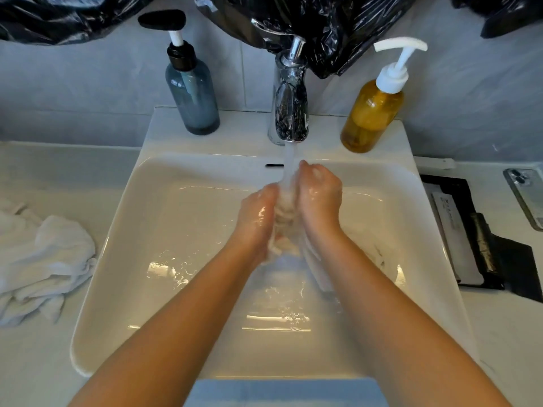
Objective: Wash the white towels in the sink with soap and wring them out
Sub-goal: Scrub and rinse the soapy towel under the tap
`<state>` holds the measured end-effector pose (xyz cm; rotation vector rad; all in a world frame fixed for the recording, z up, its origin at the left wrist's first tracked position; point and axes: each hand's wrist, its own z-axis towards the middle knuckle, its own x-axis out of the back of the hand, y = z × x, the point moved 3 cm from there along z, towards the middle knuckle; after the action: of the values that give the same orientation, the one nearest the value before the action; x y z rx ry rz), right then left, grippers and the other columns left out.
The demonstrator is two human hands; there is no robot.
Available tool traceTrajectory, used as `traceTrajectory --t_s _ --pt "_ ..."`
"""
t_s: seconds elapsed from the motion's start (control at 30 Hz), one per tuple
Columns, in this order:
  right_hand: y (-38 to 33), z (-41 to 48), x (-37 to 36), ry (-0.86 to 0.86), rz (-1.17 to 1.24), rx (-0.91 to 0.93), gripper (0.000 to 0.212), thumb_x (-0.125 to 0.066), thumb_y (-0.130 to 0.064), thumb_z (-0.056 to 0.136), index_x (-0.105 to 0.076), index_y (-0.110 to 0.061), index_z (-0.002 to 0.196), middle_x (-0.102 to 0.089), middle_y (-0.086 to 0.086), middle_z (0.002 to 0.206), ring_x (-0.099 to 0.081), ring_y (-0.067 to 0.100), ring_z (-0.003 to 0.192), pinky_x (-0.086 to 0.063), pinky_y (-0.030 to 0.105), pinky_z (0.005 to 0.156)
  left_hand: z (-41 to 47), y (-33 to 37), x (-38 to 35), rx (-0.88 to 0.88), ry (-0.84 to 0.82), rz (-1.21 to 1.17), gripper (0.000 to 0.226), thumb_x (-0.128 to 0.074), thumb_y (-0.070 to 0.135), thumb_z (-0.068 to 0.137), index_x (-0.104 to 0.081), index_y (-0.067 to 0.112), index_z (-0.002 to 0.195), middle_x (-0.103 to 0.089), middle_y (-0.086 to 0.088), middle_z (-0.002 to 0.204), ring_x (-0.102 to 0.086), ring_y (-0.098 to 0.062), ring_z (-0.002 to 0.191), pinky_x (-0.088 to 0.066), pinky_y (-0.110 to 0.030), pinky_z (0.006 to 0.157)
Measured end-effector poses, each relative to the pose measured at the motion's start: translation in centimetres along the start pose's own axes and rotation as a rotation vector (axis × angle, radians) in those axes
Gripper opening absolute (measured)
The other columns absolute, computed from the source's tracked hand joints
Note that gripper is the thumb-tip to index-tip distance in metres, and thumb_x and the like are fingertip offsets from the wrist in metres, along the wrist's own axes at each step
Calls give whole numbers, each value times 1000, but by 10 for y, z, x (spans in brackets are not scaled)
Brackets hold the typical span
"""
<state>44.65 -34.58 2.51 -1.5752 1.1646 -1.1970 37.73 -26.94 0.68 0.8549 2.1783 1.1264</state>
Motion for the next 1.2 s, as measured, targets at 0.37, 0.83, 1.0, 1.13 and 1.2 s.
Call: traceTrajectory --t_s 0.37,0.83,1.0,1.13,1.2 --pt "1 -4 13 -389 197 -205 25 -62 -39 96 -71 -20 83 -70 4 72 -69 25 74 -53 37 73 -4 26 63 -131 -567 1025 53 -77 54 75 -50 43 119 -65 19 106 -63 -5 98 -52 -30 85" --pt "8 -15 32 -307 408 -142 14 -77 -23 82 -64 -25 88 -72 -3 72 -70 22 74 -58 35 66 14 -3 -10 58 -262 -415 34 -47 42 100 -68 16 100 -66 -14 96 -66 -29 90 -57 -34 73" --pt "11 -27 11 64 -30 274 19 -78 -32 83 -59 -28 83 -64 -11 67 -63 6 64 -50 21 59 7 -4 -33 -90 -126 -81 30 -46 21 97 -56 15 69 -56 -4 62 -58 -18 58 -48 -26 54" --pt "6 -19 7 149 -123 359 13 -69 -33 91 -60 -26 85 -61 -8 69 -58 14 62 -41 22 56 11 -1 -27 -194 -76 54 21 -58 42 81 -70 27 73 -69 -4 79 -66 -26 81 -54 -44 76" --pt "11 -13 4 111 -76 253 16 -65 -35 93 -59 -25 82 -59 -11 65 -55 10 58 -40 23 54 13 -4 -19 -121 -41 74 30 -55 50 87 -69 26 76 -68 -3 78 -65 -23 77 -52 -38 69"
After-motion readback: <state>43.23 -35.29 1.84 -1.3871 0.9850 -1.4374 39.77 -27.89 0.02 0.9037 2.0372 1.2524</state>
